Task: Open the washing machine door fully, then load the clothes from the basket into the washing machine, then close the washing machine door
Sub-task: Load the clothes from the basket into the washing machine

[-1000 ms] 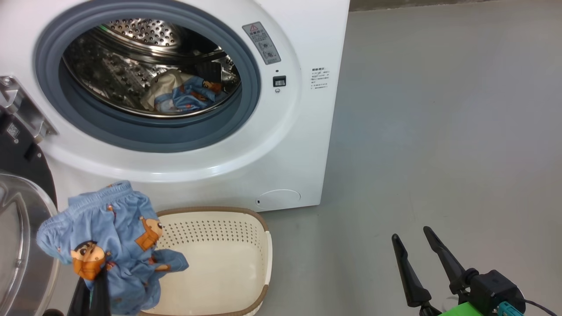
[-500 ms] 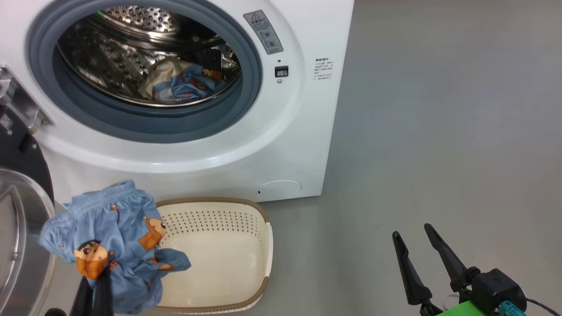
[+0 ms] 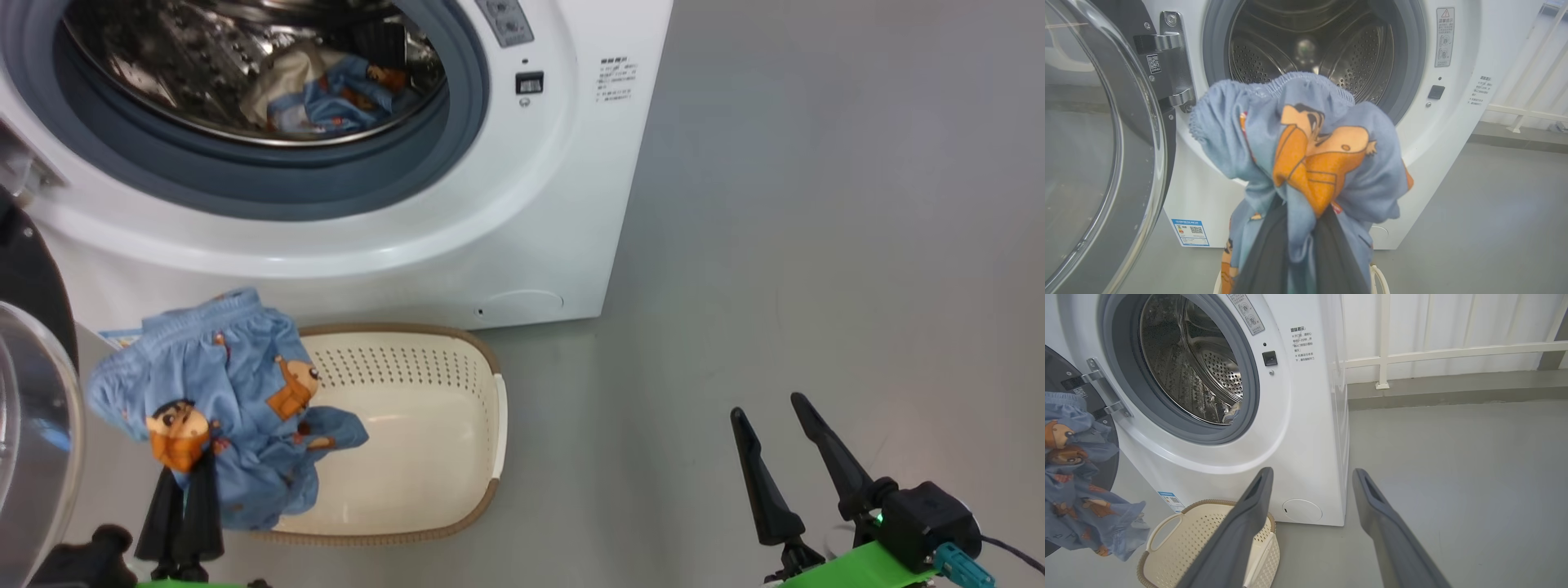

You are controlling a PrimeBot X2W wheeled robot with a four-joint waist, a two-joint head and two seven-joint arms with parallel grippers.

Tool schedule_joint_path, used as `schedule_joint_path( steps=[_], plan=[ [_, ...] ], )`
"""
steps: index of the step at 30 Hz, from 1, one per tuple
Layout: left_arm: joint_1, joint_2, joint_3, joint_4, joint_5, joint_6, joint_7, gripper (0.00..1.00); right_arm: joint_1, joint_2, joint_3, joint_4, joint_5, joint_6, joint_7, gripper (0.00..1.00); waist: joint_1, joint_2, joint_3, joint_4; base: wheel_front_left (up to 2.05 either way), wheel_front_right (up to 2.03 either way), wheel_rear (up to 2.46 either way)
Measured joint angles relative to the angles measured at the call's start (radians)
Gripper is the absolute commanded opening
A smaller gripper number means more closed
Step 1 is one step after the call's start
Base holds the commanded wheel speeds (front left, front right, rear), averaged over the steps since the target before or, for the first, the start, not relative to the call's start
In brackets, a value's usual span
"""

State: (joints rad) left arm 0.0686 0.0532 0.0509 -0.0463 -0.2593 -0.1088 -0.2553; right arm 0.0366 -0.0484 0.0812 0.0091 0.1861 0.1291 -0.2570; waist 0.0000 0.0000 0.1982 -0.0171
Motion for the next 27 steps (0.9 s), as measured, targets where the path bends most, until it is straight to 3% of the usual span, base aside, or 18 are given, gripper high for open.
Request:
schedule_joint_path(
  steps=[17,27],
  plan=[
    [-0.263,-0.004,-0.003,0.141,-0.002,-0.012,0.0,0.0,-0.097,-0.001,0.002,-0.025,0.0,0.0,0.0,1.0,0.0,0.0,0.201,-0.002,0.0,0.0,0.0],
    [-0.544,0.067,-0.009,0.347,-0.018,-0.019,0.001,0.0,-0.145,-0.001,0.042,-0.017,-0.002,0.0,0.0,1.0,0.0,0.0,0.279,-0.045,0.0,0.0,0.0]
  ],
)
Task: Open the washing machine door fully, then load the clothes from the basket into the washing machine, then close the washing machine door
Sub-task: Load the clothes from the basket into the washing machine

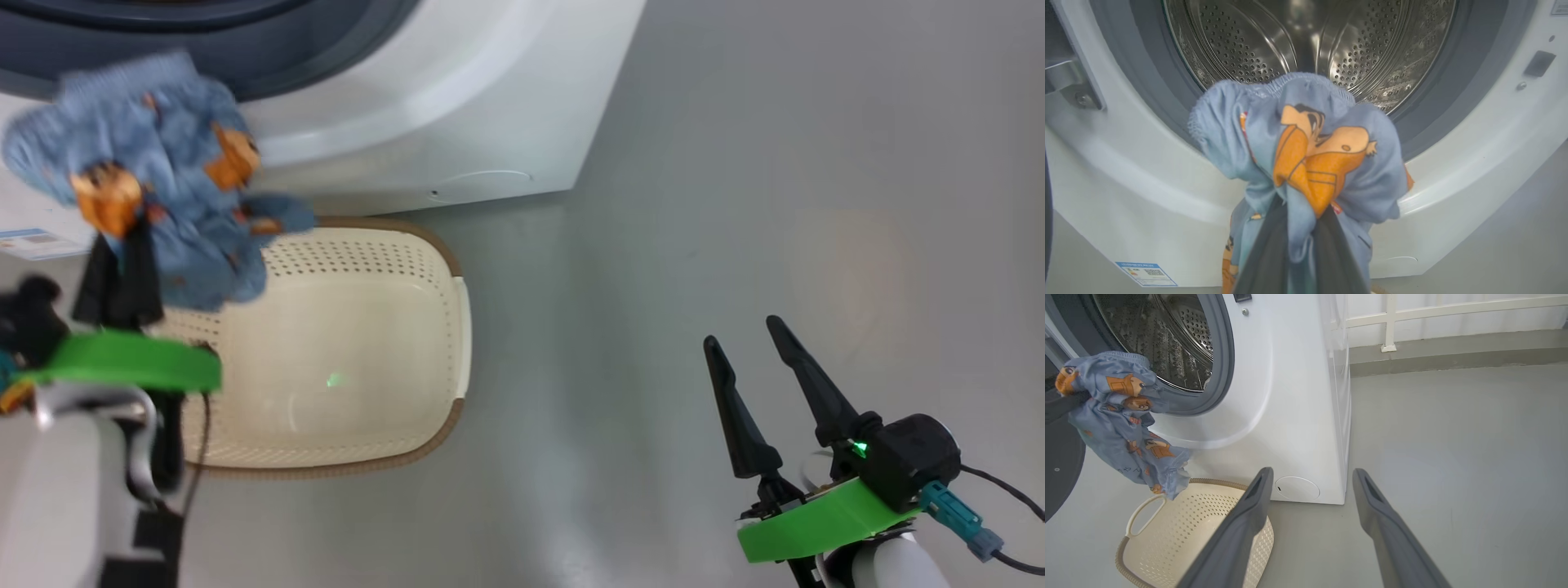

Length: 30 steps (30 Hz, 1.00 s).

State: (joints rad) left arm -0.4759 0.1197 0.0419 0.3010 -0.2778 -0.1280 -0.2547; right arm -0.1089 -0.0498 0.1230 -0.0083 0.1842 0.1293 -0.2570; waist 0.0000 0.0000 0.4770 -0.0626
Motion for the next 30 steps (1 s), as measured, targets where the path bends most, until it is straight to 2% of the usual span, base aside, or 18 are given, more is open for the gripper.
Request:
schedule_joint_path(
  steps=[16,22,30],
  plan=[
    [-0.485,0.155,-0.049,0.311,0.028,0.0,0.144,0.0,-0.037,-0.002,0.068,0.029,0.025,0.0,0.0,1.0,0.0,0.0,0.047,-0.118,0.0,0.0,0.0],
    [-0.629,0.184,-0.074,0.419,0.04,0.0,0.189,0.0,-0.037,-0.001,0.087,0.025,0.038,0.0,0.0,1.0,0.0,0.0,0.084,-0.146,0.0,0.0,0.0],
    [-0.798,0.193,-0.103,0.512,0.051,0.0,0.25,0.0,-0.038,-0.001,0.083,0.006,0.048,0.0,0.0,1.0,0.0,0.0,0.157,-0.161,0.0,0.0,0.0]
  ],
)
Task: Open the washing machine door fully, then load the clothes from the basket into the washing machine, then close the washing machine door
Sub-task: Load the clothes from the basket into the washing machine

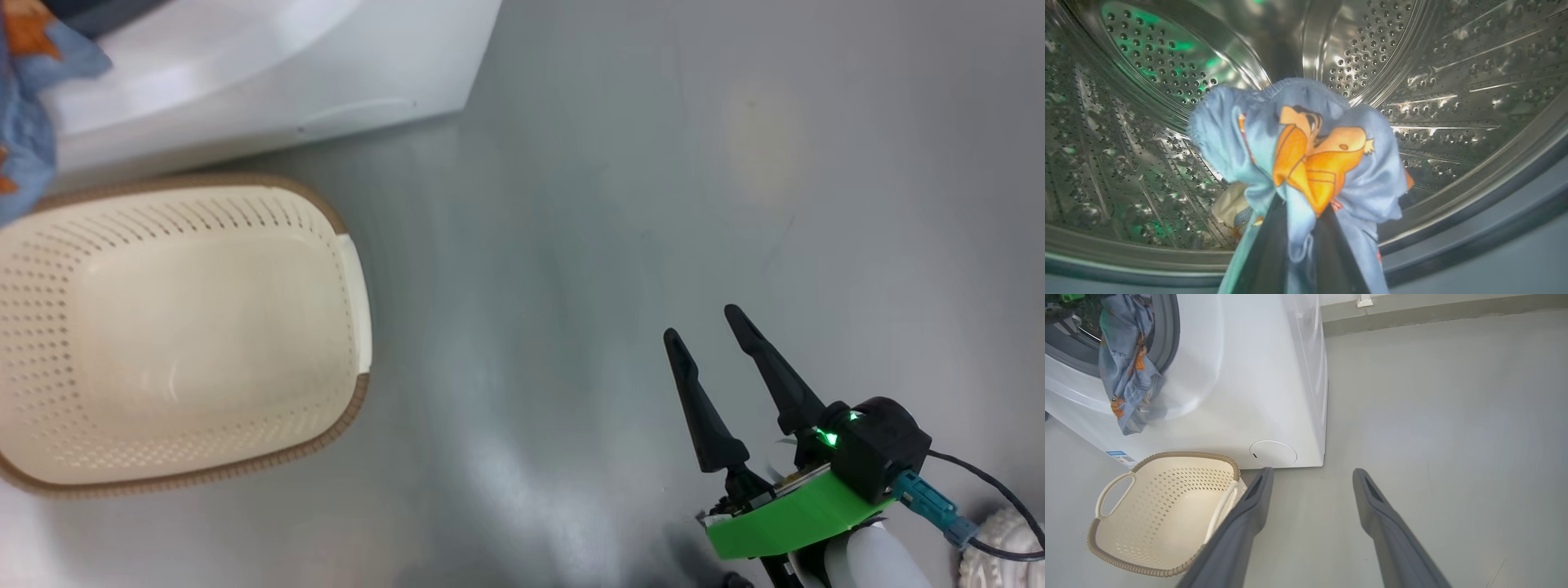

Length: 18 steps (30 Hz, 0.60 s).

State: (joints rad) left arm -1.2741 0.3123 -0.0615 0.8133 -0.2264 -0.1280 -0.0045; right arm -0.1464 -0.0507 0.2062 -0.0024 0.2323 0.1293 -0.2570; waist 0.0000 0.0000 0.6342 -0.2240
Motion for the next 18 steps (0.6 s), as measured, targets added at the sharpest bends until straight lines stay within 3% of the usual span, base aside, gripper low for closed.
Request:
schedule_joint_path(
  steps=[4,13,18],
  plan=[
    [-0.086,0.015,-0.035,0.026,0.031,0.0,0.016,0.0,0.001,0.0,0.004,-0.013,0.01,0.0,0.0,1.0,0.0,0.0,0.055,-0.002,0.0,0.0,0.0],
    [-0.233,-0.015,-0.065,0.114,0.032,0.002,0.044,0.0,0.001,0.001,0.038,-0.029,0.026,0.0,0.0,1.0,0.0,0.0,0.182,0.003,0.0,0.0,0.0],
    [-0.276,-0.012,-0.084,0.098,0.055,0.027,-0.117,0.0,0.0,0.002,0.055,-0.03,0.047,0.0,0.0,1.0,0.0,0.0,0.218,0.001,0.0,0.0,0.0]
  ],
)
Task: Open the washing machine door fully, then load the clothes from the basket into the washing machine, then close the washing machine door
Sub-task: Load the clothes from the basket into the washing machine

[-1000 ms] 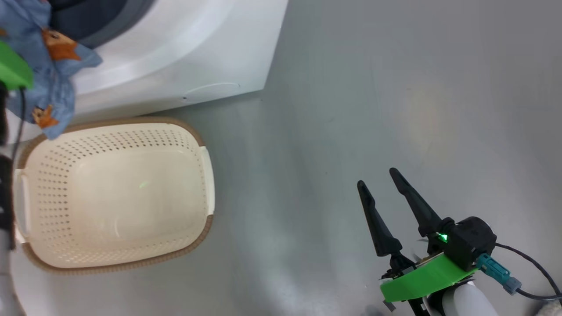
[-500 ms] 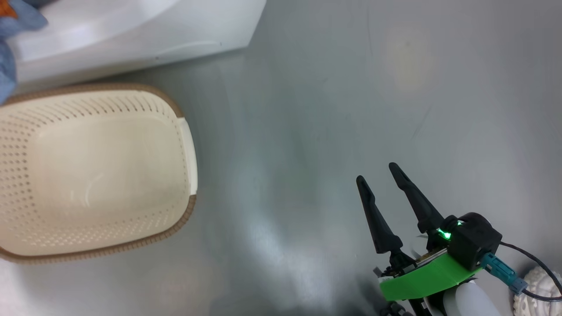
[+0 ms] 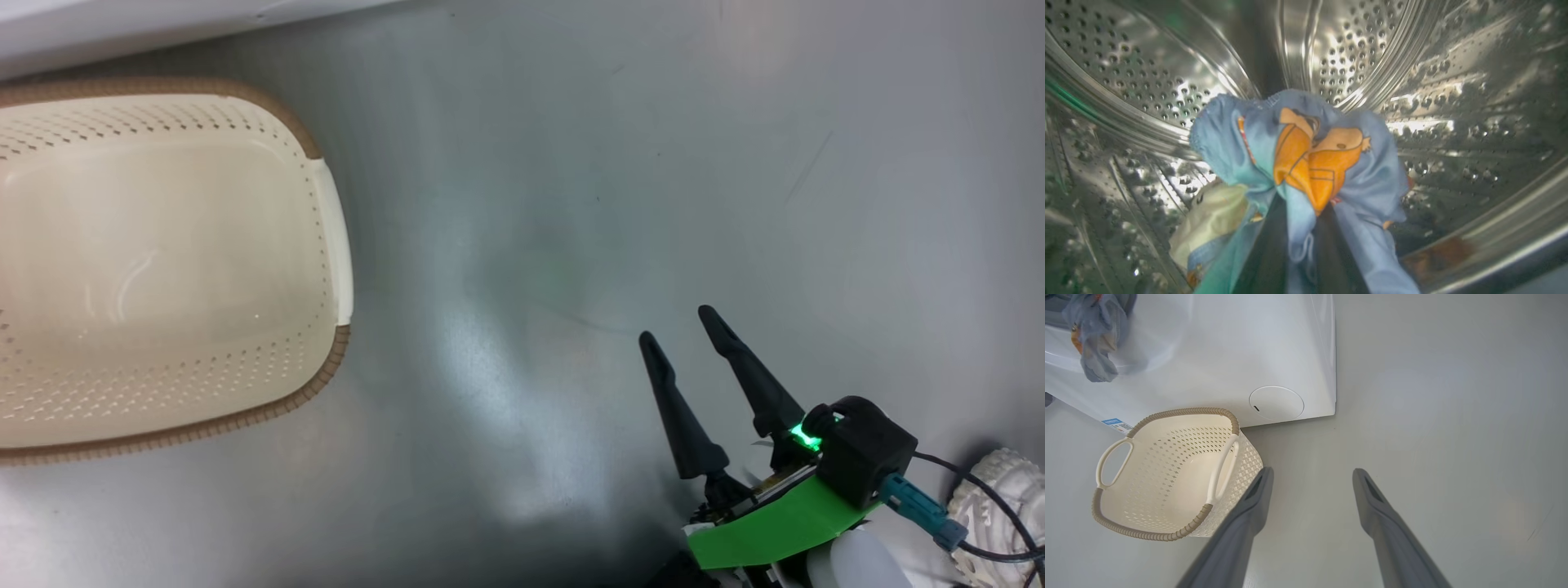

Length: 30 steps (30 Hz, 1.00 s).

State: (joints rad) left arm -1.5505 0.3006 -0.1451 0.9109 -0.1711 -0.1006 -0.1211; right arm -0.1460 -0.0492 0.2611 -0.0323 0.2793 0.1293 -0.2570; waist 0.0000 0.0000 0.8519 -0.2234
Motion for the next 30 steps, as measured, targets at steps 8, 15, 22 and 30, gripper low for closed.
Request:
schedule_joint_path(
  steps=[8,15,22,30],
  plan=[
    [-0.051,0.039,-0.042,-0.155,0.087,0.029,-0.136,0.0,-0.01,0.001,0.019,0.001,0.014,0.0,0.0,1.0,0.0,0.0,0.019,-0.017,0.0,0.0,0.0],
    [0.019,0.026,-0.008,-0.087,0.038,0.05,-0.124,1.0,-0.022,0.001,0.02,0.011,0.014,0.0,0.0,1.0,0.0,0.0,0.01,-0.011,0.0,0.0,0.0],
    [0.035,-0.006,-0.002,-0.008,0.013,0.056,-0.104,1.0,-0.022,0.0,0.015,0.014,0.012,0.0,0.0,1.0,0.0,0.0,-0.012,0.005,0.0,0.0,0.0],
    [0.04,-0.03,0.004,0.057,-0.026,0.061,-0.11,1.0,-0.036,0.0,-0.01,0.02,0.004,0.0,0.0,1.0,-0.0001,0.0,-0.053,0.027,0.0,0.0,0.0]
  ],
)
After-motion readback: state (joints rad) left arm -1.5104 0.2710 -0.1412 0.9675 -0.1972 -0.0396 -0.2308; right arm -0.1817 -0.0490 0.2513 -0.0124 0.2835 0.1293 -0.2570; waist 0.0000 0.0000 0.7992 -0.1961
